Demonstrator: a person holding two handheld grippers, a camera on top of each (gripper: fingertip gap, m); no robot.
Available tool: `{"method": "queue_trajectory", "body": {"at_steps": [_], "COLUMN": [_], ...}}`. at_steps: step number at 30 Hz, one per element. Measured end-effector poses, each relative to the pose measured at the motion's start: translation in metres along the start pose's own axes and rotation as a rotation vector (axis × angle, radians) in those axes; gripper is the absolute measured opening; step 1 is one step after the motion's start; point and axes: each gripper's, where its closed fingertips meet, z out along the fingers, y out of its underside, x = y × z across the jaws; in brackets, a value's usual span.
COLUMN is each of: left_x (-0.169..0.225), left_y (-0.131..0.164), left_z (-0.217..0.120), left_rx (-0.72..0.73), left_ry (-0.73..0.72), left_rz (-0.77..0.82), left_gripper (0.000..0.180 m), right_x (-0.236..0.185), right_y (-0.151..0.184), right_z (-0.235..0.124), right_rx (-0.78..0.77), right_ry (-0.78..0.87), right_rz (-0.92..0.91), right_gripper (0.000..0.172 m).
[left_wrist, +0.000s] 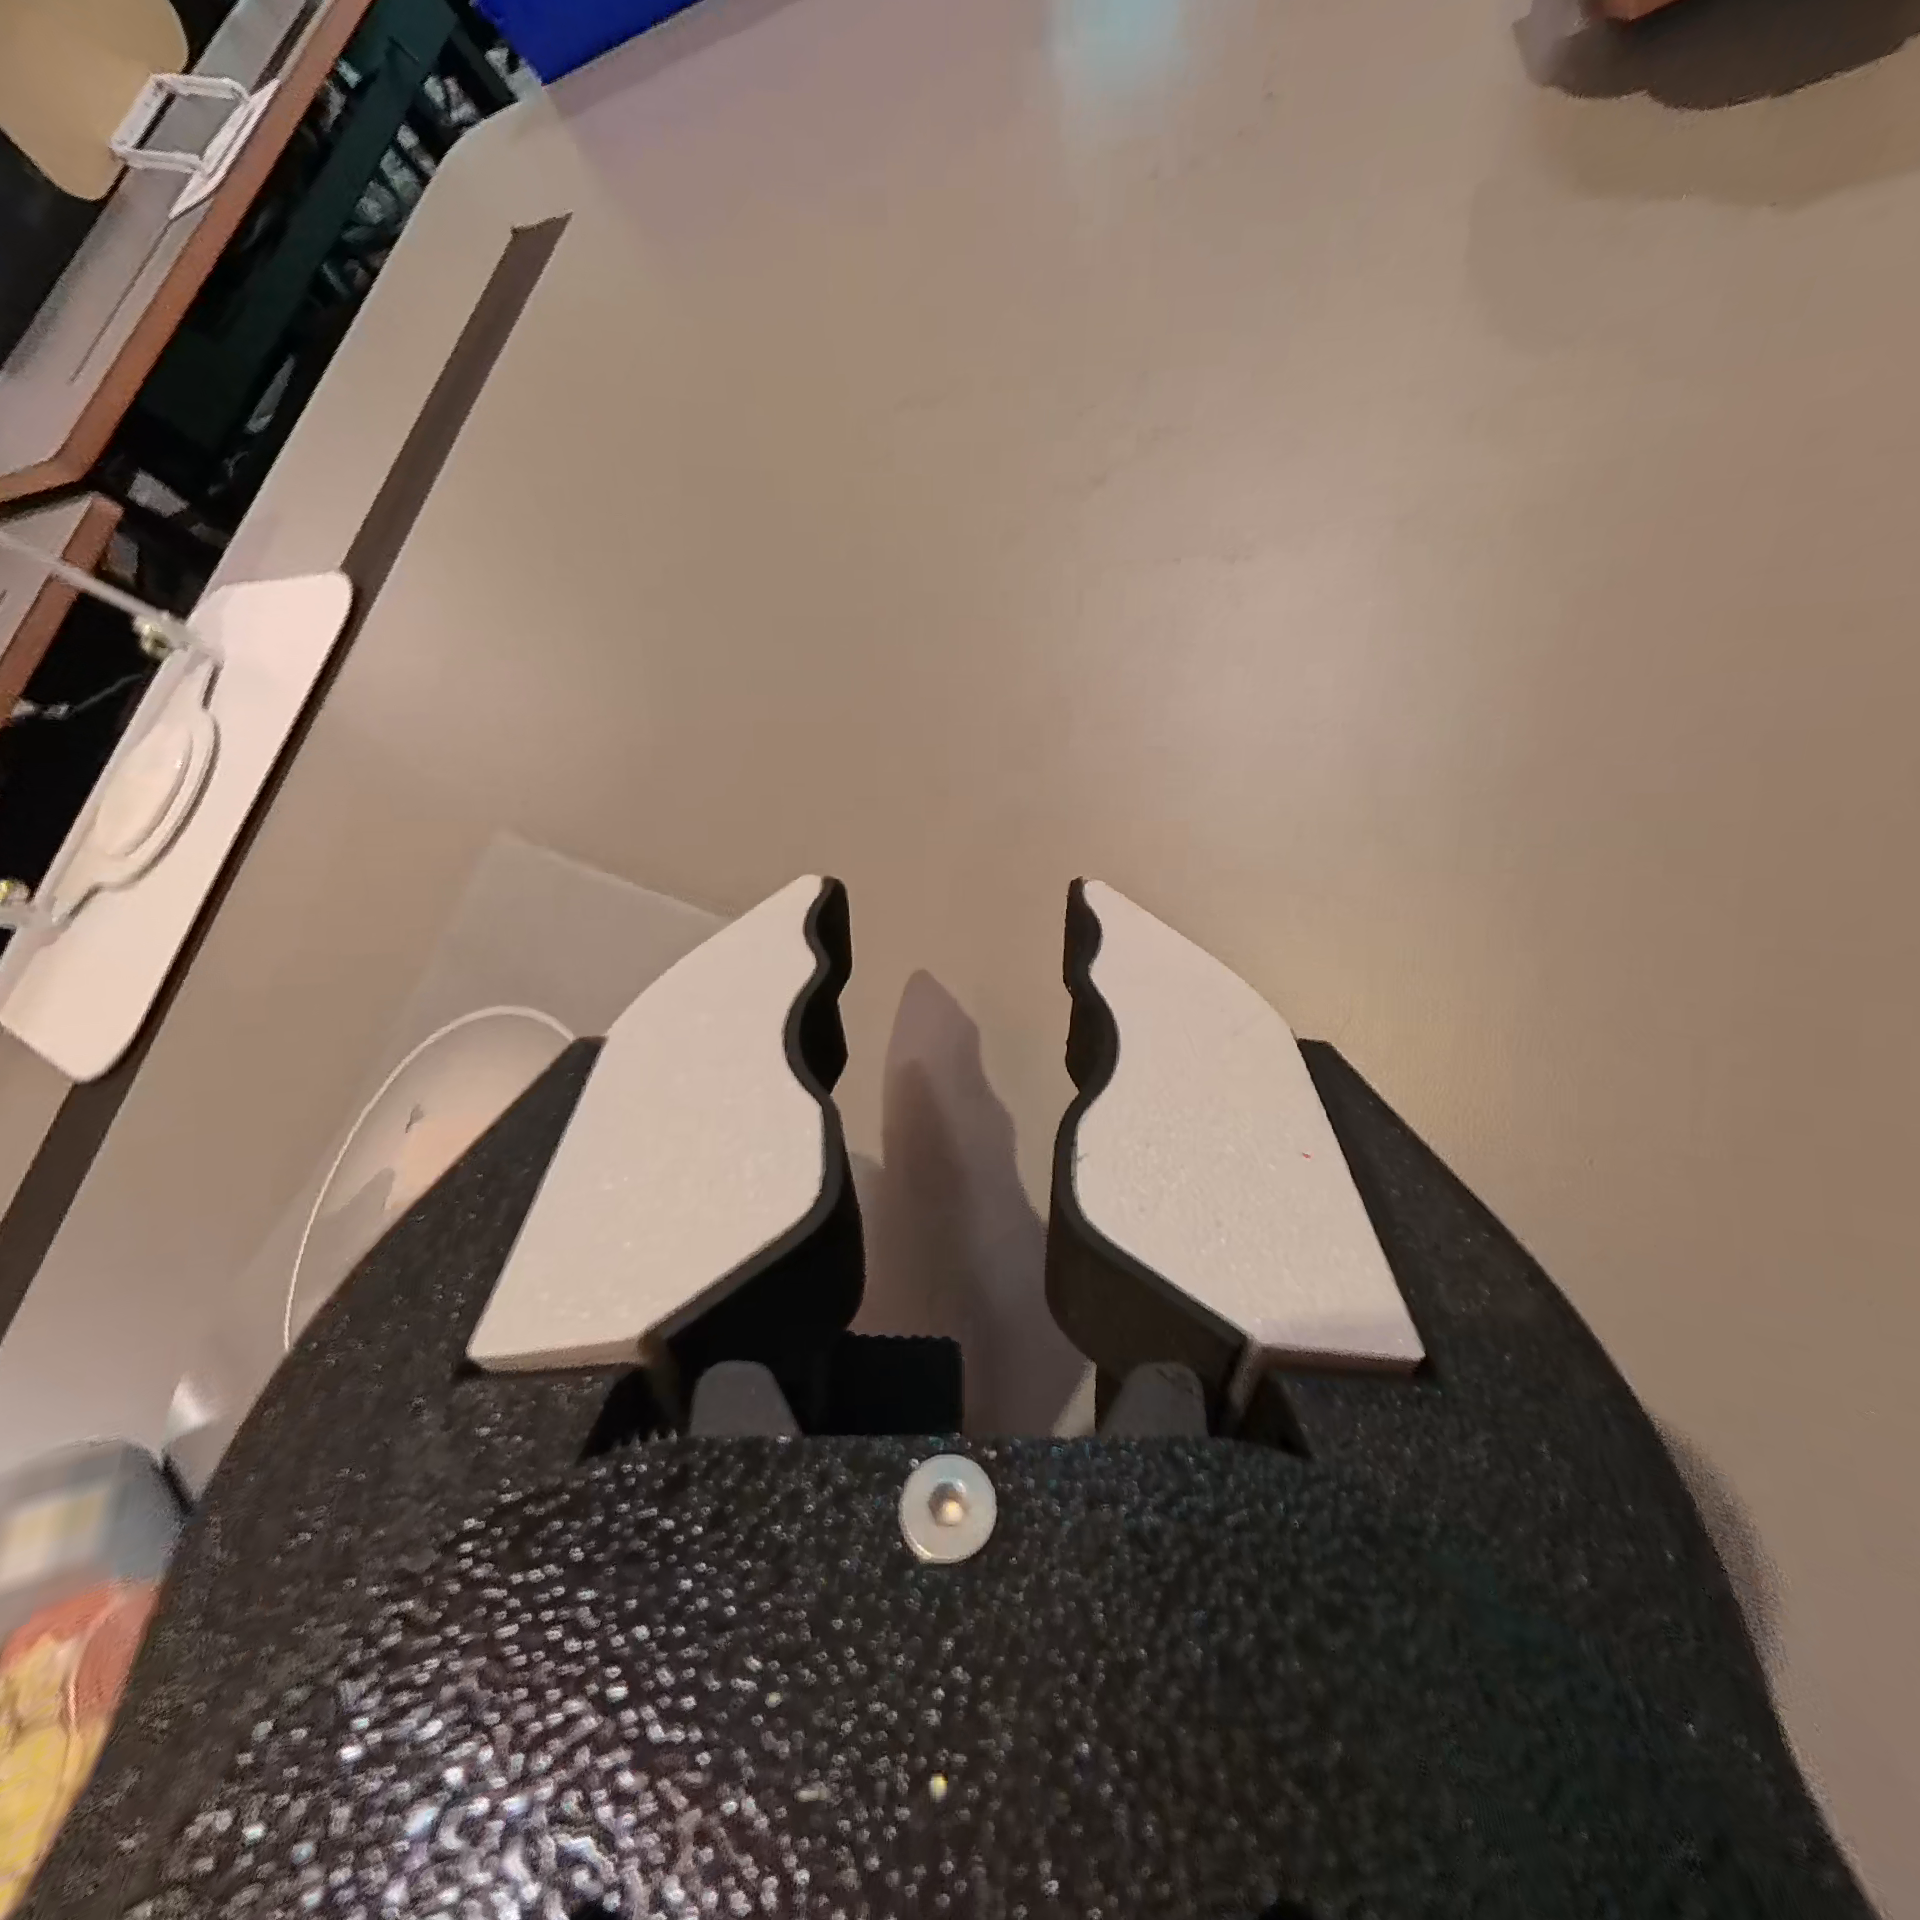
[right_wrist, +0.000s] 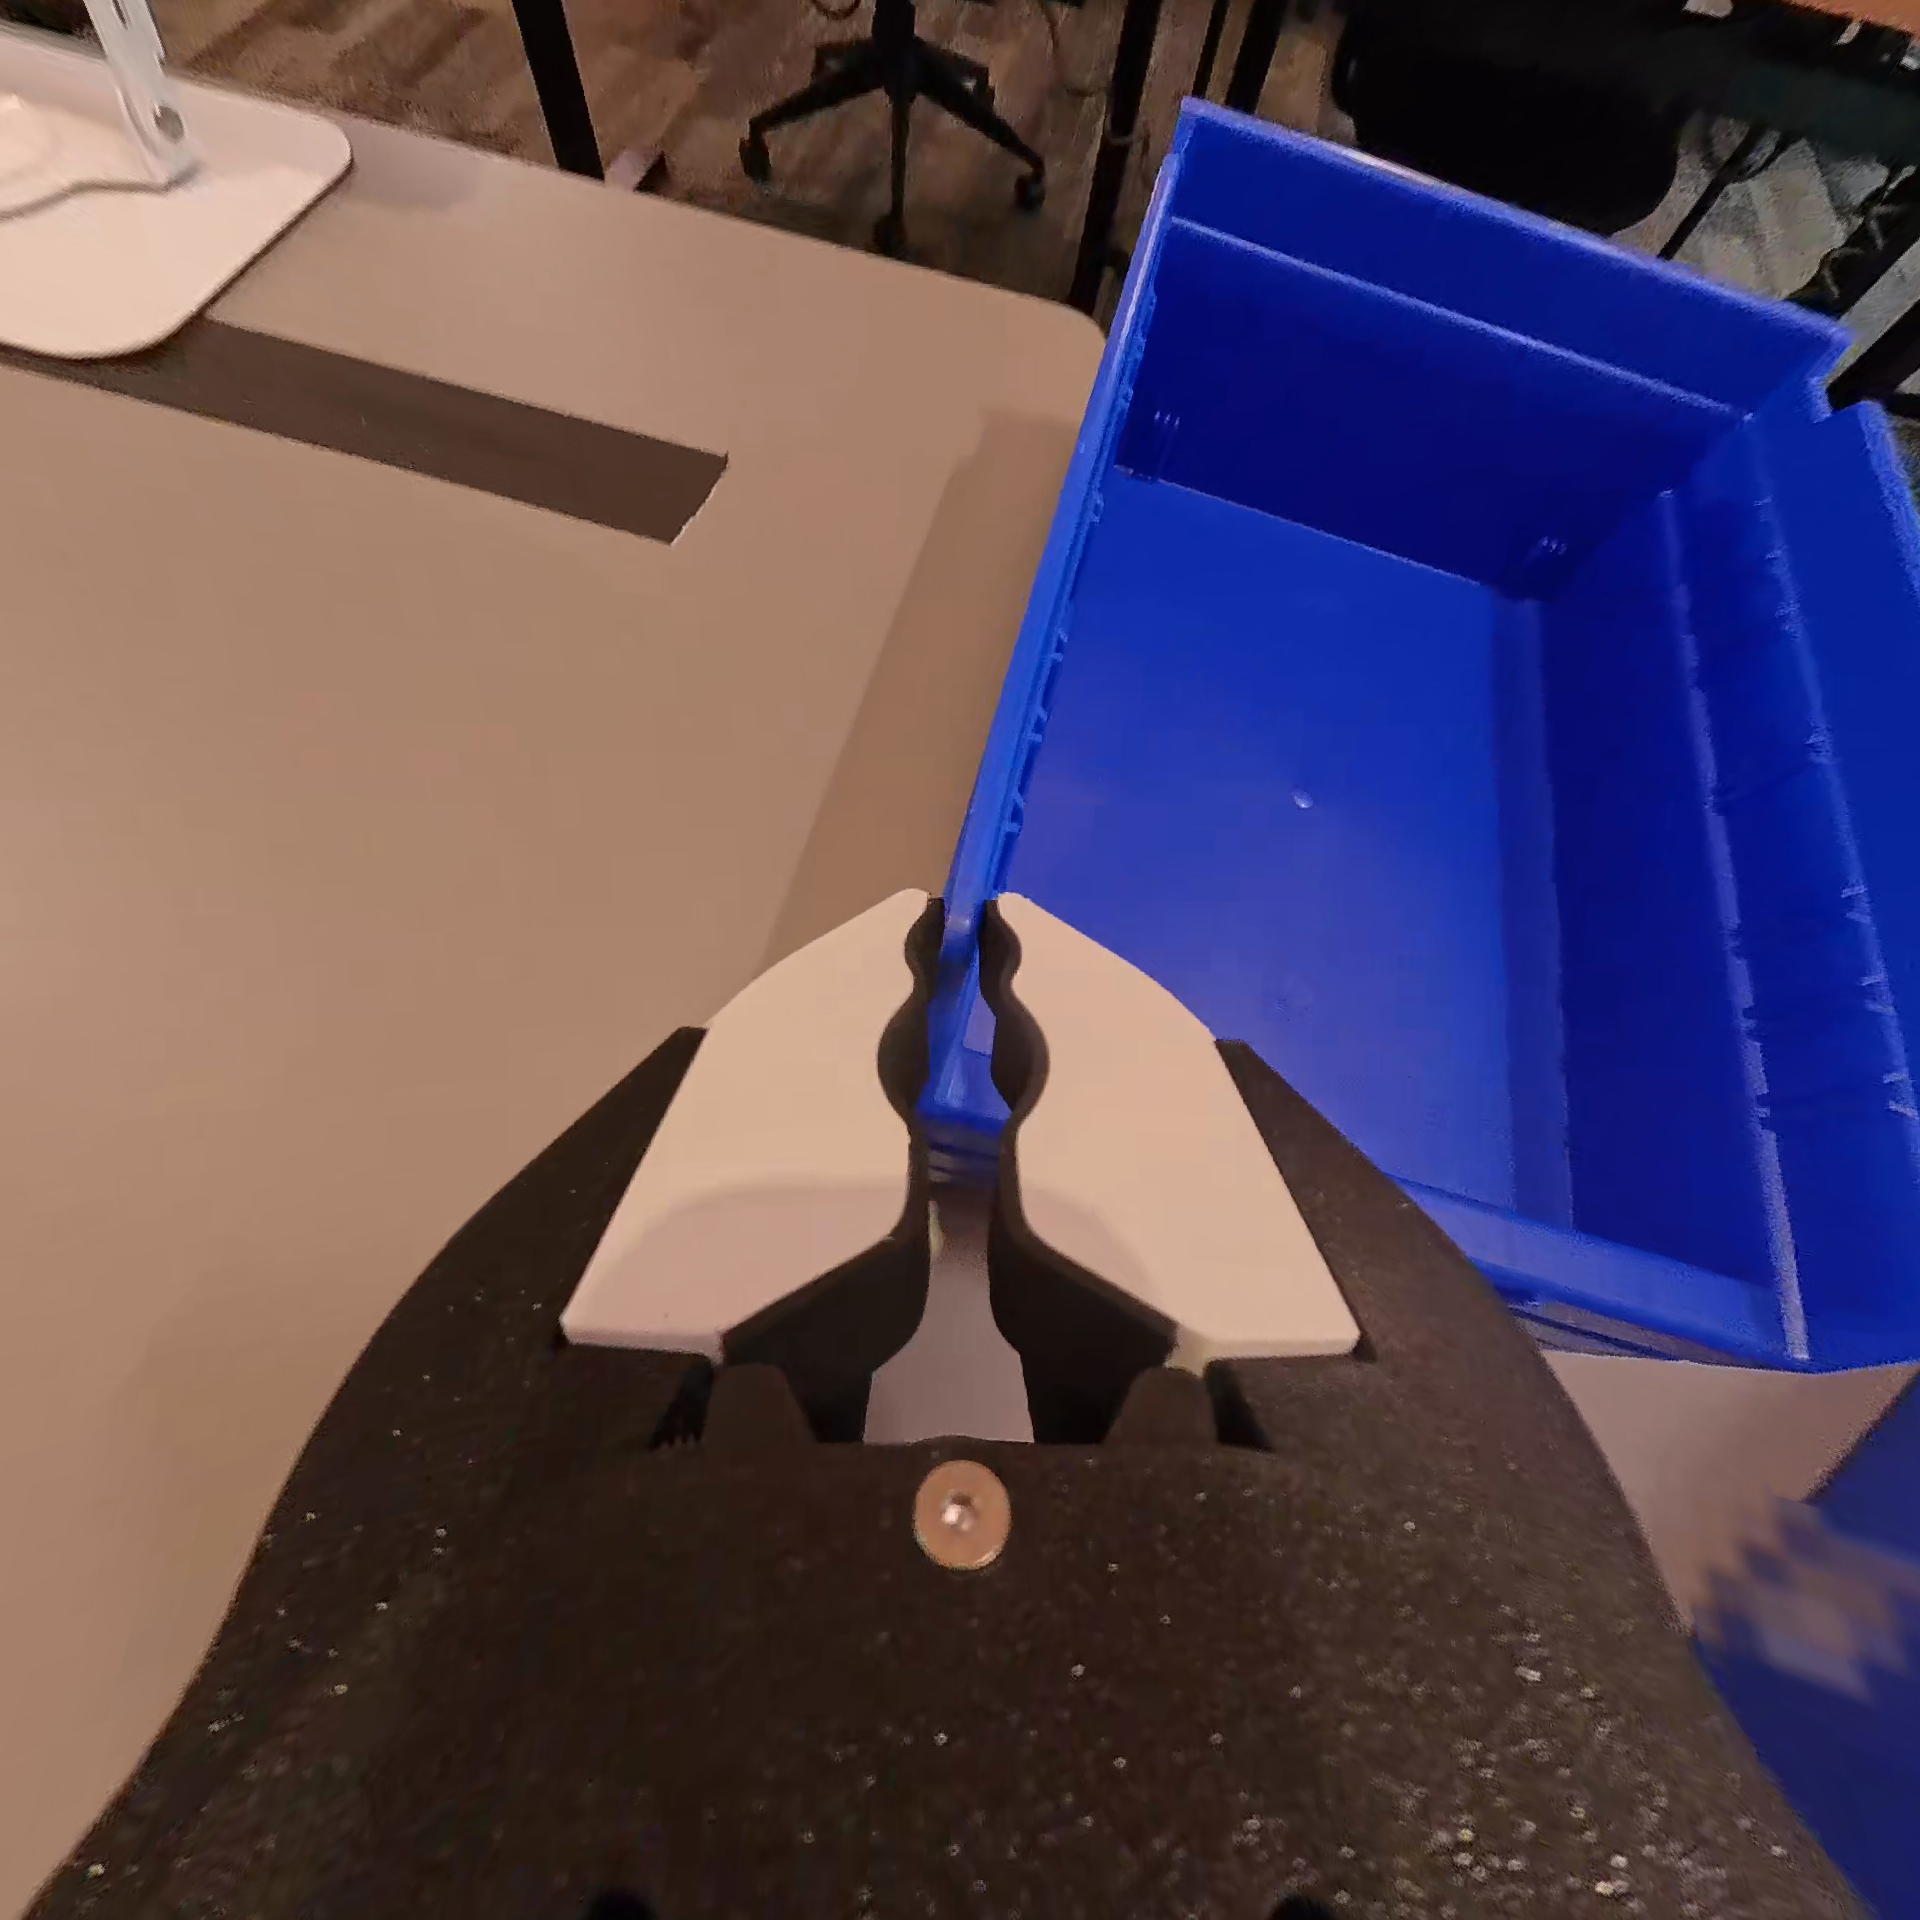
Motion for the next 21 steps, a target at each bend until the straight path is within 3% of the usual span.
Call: {"method": "queue_trajectory", "body": {"at_steps": [4, 7, 9, 12, 16, 19, 21], "left_x": [-0.003, -0.018, -0.023, -0.023, -0.04, -0.049, -0.048], "left_y": [-0.026, -0.088, -0.142, -0.215, -0.283, -0.319, -0.333], "left_z": [0.019, 0.048, 0.084, 0.166, 0.273, 0.304, 0.309], "left_rx": [-0.029, 0.028, 0.12, 0.219, 0.265, 0.379, 0.472], "left_ry": [-0.008, -0.013, 0.058, 0.22, 0.25, 0.268, 0.242], "left_rz": [0.147, 0.207, 0.15, -0.025, -0.177, -0.284, -0.219], "left_gripper": [0.039, 0.039, 0.039, 0.042, 0.043, 0.04, 0.036], "right_x": [0.004, 0.003, 0.003, 0.005, 0.011, 0.016, 0.019], "right_y": [-0.01, -0.013, -0.016, -0.022, -0.025, -0.026, -0.027], "right_z": [-0.002, -0.001, -0.001, -0.005, -0.014, -0.017, -0.019], "right_rx": [0.022, 0.017, 0.023, 0.045, 0.084, 0.113, 0.134], "right_ry": [-0.014, -0.018, -0.021, -0.033, -0.061, -0.095, -0.114], "right_rz": [0.015, 0.009, 0.011, 0.03, 0.06, 0.094, 0.105], "right_gripper": [0.006, 0.006, 0.006, 0.006, 0.006, 0.007, 0.007]}}
